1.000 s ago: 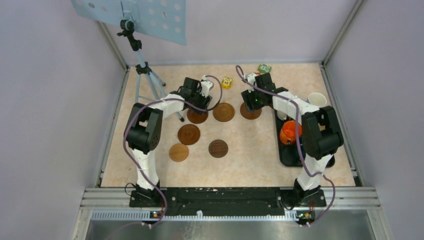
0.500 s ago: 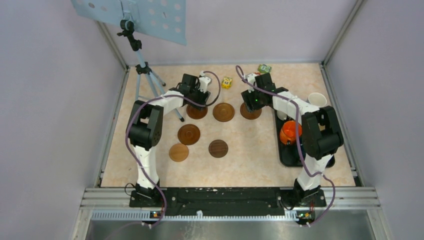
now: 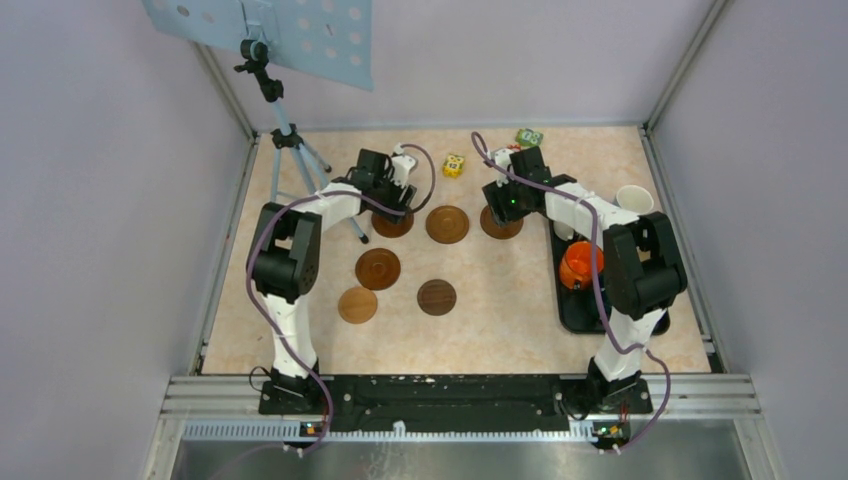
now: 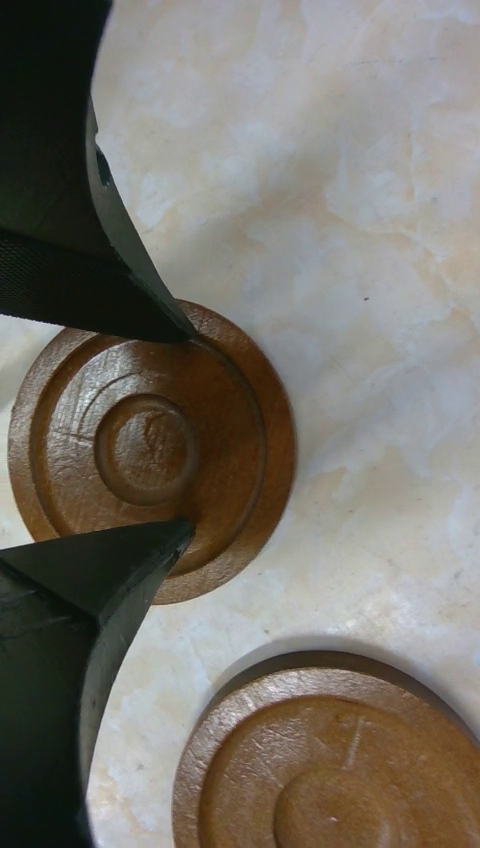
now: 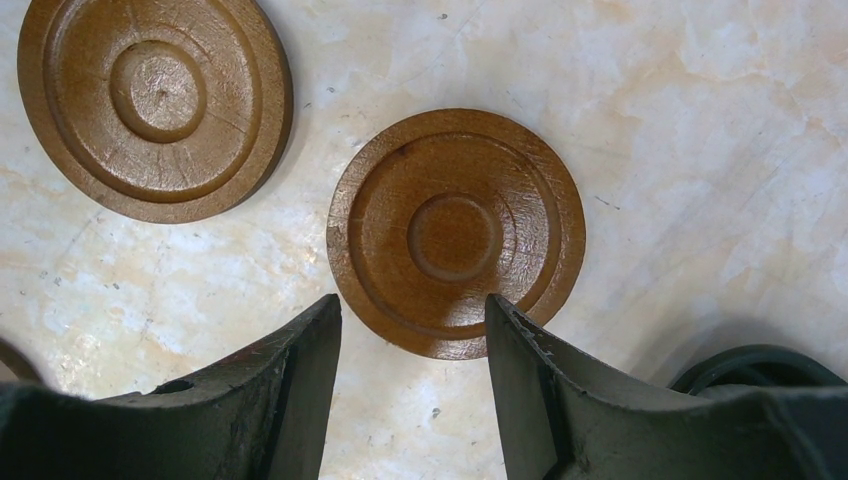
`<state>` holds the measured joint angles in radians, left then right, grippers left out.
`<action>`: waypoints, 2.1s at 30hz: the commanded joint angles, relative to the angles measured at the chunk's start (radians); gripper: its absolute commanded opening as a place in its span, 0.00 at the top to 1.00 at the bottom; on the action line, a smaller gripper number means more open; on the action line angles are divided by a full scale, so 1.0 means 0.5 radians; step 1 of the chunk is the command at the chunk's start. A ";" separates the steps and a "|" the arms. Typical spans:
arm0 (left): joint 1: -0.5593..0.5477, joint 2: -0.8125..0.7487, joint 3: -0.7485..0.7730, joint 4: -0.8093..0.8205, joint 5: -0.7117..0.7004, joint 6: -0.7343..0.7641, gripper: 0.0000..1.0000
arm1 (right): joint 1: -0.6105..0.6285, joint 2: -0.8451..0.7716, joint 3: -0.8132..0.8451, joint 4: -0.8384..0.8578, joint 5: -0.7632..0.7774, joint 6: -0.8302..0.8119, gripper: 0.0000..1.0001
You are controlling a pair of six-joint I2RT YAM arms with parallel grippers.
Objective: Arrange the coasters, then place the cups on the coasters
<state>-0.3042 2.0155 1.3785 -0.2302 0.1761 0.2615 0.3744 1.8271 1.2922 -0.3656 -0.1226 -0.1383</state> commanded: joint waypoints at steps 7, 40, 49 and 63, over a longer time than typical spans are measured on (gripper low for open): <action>0.034 -0.235 -0.174 -0.050 0.027 -0.007 0.19 | -0.013 -0.088 0.084 -0.021 -0.034 -0.030 0.45; 0.054 -0.586 -0.550 -0.014 0.011 -0.242 0.18 | -0.012 -0.113 0.049 -0.016 -0.028 -0.039 0.45; 0.145 -0.589 -0.551 -0.015 -0.035 -0.206 0.18 | -0.012 -0.108 0.048 -0.011 -0.040 -0.042 0.45; 0.301 -0.607 -0.532 -0.045 0.216 0.005 0.18 | 0.008 -0.193 -0.015 -0.016 -0.233 -0.046 0.45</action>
<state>-0.1902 1.7622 1.1076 -0.2604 0.2192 0.1879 0.3710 1.8233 1.2900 -0.3901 -0.1642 -0.1562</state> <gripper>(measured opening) 0.817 0.547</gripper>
